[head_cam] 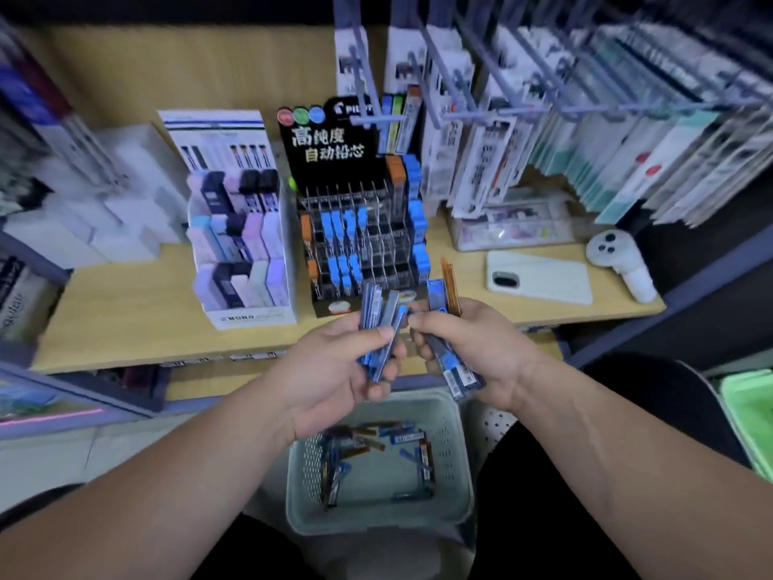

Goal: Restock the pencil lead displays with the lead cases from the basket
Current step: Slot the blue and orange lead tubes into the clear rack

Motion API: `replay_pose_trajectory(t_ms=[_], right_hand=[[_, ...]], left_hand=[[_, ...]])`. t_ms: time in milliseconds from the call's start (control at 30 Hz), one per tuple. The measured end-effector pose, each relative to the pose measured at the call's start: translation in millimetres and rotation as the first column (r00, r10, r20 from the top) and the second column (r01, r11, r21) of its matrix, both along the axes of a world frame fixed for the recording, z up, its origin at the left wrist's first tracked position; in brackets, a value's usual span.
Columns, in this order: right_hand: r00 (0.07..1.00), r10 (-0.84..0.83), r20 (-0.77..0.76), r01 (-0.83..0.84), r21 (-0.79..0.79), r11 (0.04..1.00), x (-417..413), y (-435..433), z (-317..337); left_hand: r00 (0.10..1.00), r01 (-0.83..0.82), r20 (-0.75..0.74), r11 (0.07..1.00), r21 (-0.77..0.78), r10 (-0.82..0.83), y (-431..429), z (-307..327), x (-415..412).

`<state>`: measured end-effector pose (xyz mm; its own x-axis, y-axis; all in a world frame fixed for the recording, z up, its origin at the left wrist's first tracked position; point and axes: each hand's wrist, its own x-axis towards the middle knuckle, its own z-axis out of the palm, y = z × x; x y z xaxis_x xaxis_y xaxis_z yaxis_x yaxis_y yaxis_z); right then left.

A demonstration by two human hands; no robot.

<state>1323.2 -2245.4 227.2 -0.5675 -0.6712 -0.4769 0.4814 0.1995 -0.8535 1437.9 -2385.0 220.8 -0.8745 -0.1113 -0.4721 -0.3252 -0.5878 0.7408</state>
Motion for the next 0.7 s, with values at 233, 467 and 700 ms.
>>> replay_pose_trajectory(t_ms=[233, 467, 700], right_hand=[[0.997, -0.01, 0.075, 0.019, -0.118, 0.993, 4, -36, -5], [0.993, -0.103, 0.062, 0.109, -0.104, 0.989, -1, -66, -17], [0.991, -0.093, 0.1, 0.107, -0.141, 0.984, -8, -74, -14]], left_hand=[[0.993, -0.115, -0.025, 0.991, 0.075, 0.117, -22, -8, -10], [0.98, -0.199, 0.04, 0.973, 0.117, 0.195, -42, -13, -19], [0.982, -0.188, 0.044, 0.97, 0.152, 0.184, -53, -15, -22]])
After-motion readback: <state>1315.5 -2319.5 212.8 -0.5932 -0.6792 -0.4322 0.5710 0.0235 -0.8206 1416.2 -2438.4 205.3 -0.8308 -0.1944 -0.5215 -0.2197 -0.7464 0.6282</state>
